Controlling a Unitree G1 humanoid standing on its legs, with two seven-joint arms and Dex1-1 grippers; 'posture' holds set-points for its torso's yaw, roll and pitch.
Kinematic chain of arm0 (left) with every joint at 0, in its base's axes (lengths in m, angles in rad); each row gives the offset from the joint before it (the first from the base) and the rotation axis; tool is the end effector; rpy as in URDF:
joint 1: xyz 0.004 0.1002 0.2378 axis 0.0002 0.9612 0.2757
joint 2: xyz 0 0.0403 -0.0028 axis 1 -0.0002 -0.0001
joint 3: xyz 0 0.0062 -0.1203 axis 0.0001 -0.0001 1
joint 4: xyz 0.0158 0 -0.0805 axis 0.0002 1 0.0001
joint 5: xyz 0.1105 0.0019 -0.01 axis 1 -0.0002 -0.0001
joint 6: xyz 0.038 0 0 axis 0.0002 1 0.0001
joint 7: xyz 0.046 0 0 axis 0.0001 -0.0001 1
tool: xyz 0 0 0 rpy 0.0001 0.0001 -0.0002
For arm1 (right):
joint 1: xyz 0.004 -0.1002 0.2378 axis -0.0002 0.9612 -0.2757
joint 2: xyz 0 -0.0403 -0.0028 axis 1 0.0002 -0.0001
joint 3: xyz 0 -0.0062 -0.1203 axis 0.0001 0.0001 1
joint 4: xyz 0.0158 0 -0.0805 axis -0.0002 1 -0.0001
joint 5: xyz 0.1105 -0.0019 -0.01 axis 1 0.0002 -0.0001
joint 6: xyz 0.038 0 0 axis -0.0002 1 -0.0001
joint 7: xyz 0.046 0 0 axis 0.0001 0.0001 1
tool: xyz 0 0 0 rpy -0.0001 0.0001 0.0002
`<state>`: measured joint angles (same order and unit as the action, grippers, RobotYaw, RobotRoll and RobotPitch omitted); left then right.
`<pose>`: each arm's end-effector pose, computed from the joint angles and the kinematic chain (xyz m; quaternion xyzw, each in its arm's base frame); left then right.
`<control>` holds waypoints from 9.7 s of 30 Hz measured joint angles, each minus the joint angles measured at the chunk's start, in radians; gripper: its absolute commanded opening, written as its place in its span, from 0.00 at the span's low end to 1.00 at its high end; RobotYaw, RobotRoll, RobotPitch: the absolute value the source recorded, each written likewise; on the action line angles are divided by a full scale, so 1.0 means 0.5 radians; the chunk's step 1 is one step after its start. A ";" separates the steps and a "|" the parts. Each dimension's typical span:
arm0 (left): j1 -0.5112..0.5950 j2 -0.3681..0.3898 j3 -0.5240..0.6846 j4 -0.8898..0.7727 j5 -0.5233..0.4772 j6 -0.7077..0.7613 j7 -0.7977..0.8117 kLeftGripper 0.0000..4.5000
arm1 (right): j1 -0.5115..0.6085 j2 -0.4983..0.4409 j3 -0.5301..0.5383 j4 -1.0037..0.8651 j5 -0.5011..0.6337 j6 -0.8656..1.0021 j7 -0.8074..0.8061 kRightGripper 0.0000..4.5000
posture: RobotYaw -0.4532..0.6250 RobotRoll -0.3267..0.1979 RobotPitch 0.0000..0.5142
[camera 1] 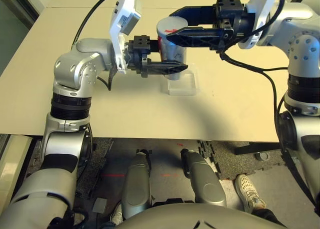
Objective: Pour the medicine from the bottle into the box.
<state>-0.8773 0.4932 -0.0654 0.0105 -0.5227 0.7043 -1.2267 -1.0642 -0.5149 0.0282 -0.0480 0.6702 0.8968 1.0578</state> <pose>0.3235 0.1691 0.2488 0.0700 -0.0119 -0.6812 0.7286 0.3101 -0.1556 0.3078 -0.0654 -0.0419 0.6685 0.7397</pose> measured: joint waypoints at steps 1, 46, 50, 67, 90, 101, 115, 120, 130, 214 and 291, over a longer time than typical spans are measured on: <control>0.001 0.000 -0.004 0.000 0.000 -0.002 0.000 0.61 | 0.005 0.000 0.000 0.000 0.000 0.000 0.002 0.57 | 0.45 0.62 0.38; -0.013 -0.003 -0.017 0.379 0.159 -0.469 -0.004 0.61 | 0.008 0.271 0.211 -0.156 -0.321 -0.088 -0.745 1.00 | 0.43 0.62 0.38; -0.009 -0.004 -0.017 0.373 0.159 -0.467 0.021 0.61 | 0.008 0.271 0.192 -0.138 -0.320 -0.088 -0.748 1.00 | 0.43 0.62 0.38; -0.020 0.025 0.021 0.503 0.202 -0.561 0.099 0.61 | 0.215 0.007 -0.140 -0.268 -0.178 0.084 -0.827 1.00 | 0.41 0.62 0.38; -0.052 -0.025 0.014 0.723 0.266 -0.742 0.051 0.61 | 0.020 0.290 0.261 -0.183 -0.349 -0.112 -0.860 1.00 | 0.40 0.62 0.37; 0.002 -0.034 0.014 0.669 0.265 -0.741 0.052 0.61 | -0.025 0.366 0.312 0.006 -0.544 -0.236 -0.845 1.00 | 0.41 0.62 0.37; 0.014 -0.009 0.025 0.633 0.263 -0.705 0.080 0.61 | 0.204 0.269 0.078 -0.334 -0.381 0.023 -0.885 1.00 | 0.38 0.62 0.39; -0.037 -0.032 0.029 0.724 0.272 -0.741 0.083 0.61 | 0.290 0.197 -0.033 -0.433 -0.328 0.136 -0.953 1.00 | 0.37 0.62 0.39; -0.091 -0.035 0.029 0.876 0.311 -0.833 0.060 0.61 | 0.348 0.039 -0.100 -0.643 -0.050 0.309 -0.835 1.00 | 0.36 0.62 0.39; -0.262 -0.330 0.201 2.018 0.812 -1.620 1.155 0.61 | 0.458 0.561 -0.239 1.483 -1.118 -1.394 -1.672 0.95 | 0.42 0.62 0.37; -0.653 -0.560 0.479 2.496 0.980 -1.262 1.615 0.61 | 0.850 -0.277 0.318 -0.565 -0.563 0.676 -0.895 1.00 | 0.39 0.62 0.38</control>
<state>-1.2039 0.2133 0.1738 1.2586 -0.0329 0.0732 -0.4192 -0.6393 -0.6533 0.1871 -0.3307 0.3886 1.2350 0.6101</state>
